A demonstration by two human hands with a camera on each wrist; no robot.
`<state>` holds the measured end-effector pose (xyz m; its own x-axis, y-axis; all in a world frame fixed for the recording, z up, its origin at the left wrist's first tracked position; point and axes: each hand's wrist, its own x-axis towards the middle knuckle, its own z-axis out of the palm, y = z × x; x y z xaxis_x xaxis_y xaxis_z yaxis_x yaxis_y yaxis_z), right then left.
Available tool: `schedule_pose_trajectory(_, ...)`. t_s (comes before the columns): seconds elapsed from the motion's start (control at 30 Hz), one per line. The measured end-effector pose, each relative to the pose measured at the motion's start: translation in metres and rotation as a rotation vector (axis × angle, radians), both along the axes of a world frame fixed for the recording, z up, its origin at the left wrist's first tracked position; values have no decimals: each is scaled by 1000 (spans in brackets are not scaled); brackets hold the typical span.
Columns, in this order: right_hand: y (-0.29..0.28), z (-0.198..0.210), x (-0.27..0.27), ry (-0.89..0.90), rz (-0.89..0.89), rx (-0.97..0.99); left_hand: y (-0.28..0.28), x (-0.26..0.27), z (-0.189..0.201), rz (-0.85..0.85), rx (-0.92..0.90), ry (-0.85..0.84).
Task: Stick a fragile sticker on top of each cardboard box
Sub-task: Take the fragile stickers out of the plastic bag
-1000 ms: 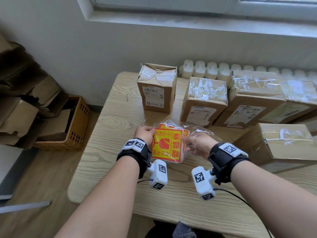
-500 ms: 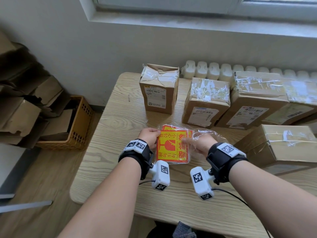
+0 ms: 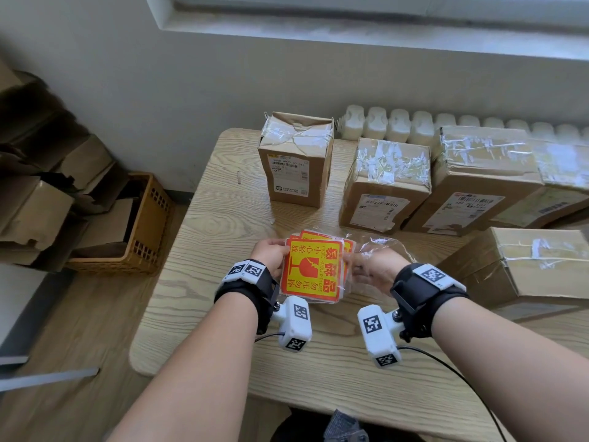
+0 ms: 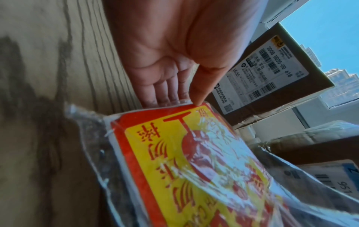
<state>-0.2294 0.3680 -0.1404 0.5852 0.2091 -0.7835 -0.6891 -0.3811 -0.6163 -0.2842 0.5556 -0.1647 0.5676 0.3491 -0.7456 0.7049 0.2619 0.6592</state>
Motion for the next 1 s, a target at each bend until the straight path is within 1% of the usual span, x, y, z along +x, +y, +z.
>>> schedule_pose_trajectory(0.13,-1,-3,4,50,-14,22,0,-2,0,-31,10,13)
schedule_pose_trajectory(0.2,-1,-7,7,113,-72,52,-2,-3,1,-42,-9,21)
schedule_pose_trajectory(0.33,1,-9,5,82,-48,-12,-6,-4,5,-60,-34,31)
schedule_pose_trajectory(0.4,2,-11,5,64,-33,-13,-6,-4,6,-56,-31,32)
schedule_pose_trajectory(0.43,2,-11,5,91,-52,-5,-6,-4,7,-49,-30,32)
schedule_pose_trajectory(0.5,5,-8,4,97,17,-29,-3,-4,5,-39,-17,29)
schedule_pose_trajectory(0.53,7,-7,4,109,32,-12,-1,-3,0,-34,-4,32)
schedule_pose_trajectory(0.6,7,-10,3,45,27,-22,4,-2,-11,-35,15,45)
schedule_pose_trajectory(0.63,6,-8,2,42,41,-29,4,-1,-12,-44,20,52)
schedule_pose_trajectory(0.67,7,-7,1,34,65,-37,3,-2,-10,-49,18,54)
schedule_pose_trajectory(0.77,5,-11,3,-85,137,-120,-4,-3,0,-55,-20,37)
schedule_pose_trajectory(0.8,5,-12,4,-100,147,-113,-5,-3,1,-60,-29,32)
schedule_pose_trajectory(0.83,5,-12,4,-106,143,-100,-5,-3,2,-62,-37,28)
schedule_pose_trajectory(0.93,4,-10,3,-79,50,-59,-6,-2,3,-57,-76,22)
schedule_pose_trajectory(1.0,4,-11,5,-104,78,-72,-5,-1,2,-56,-96,22)
